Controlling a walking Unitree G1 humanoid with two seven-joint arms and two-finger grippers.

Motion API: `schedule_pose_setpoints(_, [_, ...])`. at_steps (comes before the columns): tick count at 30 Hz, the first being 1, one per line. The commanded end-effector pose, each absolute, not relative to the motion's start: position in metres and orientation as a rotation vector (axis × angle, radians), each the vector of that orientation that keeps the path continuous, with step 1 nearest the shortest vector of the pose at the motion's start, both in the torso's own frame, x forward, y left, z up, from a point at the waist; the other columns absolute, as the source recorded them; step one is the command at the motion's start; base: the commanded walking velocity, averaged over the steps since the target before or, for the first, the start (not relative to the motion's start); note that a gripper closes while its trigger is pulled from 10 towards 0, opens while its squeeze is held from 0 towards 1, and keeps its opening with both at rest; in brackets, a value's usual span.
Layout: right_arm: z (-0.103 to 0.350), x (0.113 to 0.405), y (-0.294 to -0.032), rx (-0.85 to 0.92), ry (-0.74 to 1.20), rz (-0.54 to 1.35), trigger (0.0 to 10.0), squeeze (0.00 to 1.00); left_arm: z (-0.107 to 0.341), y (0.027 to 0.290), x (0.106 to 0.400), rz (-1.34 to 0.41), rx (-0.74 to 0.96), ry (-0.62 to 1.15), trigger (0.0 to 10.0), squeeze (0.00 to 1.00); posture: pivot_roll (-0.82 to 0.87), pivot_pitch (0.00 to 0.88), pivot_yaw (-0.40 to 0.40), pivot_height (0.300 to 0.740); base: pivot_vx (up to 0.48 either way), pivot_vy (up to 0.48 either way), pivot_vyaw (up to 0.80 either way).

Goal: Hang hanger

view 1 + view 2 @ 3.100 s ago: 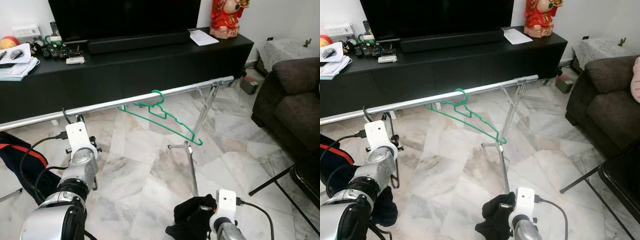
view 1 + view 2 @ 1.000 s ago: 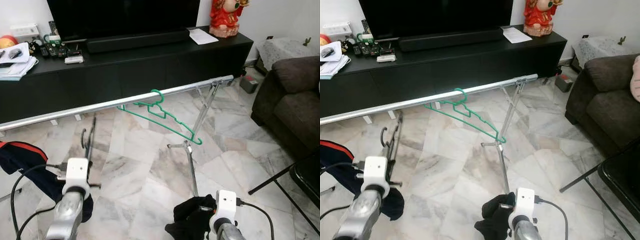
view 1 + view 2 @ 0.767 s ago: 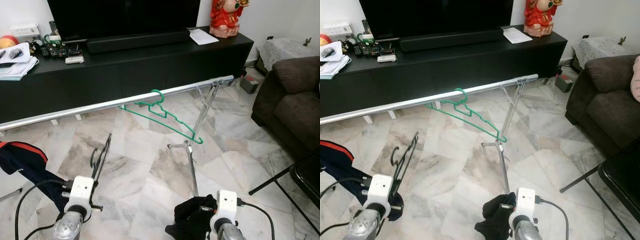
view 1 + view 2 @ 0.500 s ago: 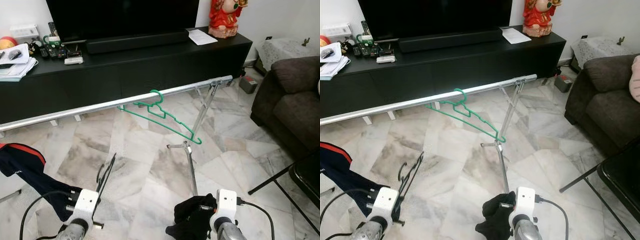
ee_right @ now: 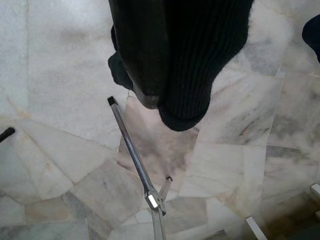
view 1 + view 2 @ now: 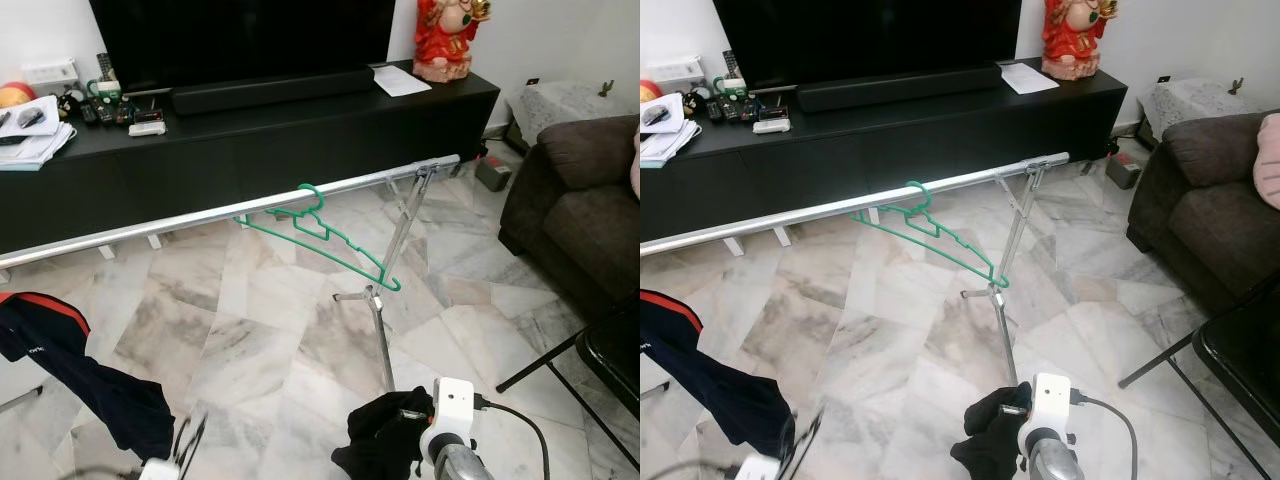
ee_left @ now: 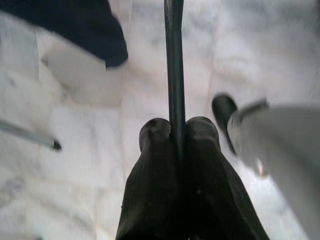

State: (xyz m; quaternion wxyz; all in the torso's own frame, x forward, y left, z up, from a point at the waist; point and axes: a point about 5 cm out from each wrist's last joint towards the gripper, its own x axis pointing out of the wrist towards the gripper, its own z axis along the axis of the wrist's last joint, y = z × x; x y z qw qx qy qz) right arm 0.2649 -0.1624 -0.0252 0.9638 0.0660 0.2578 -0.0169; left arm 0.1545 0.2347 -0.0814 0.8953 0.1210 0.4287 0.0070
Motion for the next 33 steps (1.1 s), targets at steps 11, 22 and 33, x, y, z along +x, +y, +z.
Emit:
schedule_pose_setpoints(11, [-0.024, 0.266, -0.163, 0.13, 0.508, -0.039, 10.0, 0.0, -0.09, 0.242, 0.132, 0.057, 0.232, 0.981, 10.0, 0.0, -0.06, 0.105, 0.018, 0.74, 0.0, 0.0, 0.0])
schedule_pose_setpoints(22, [-0.025, 0.264, -0.163, 0.137, 0.511, -0.042, 10.0, 0.0, -0.092, 0.238, 0.134, 0.06, 0.222, 1.002, 10.0, 0.0, -0.06, 0.126, 0.021, 0.74, -0.143, 0.0, 0.0])
schedule_pose_setpoints(33, [-0.025, 0.264, -0.163, 0.138, 0.512, -0.042, 10.0, 0.0, -0.094, 0.245, 0.123, 0.074, 0.219, 1.041, 10.0, 0.0, -0.06, 0.136, 0.02, 0.74, -0.293, 0.0, 0.0])
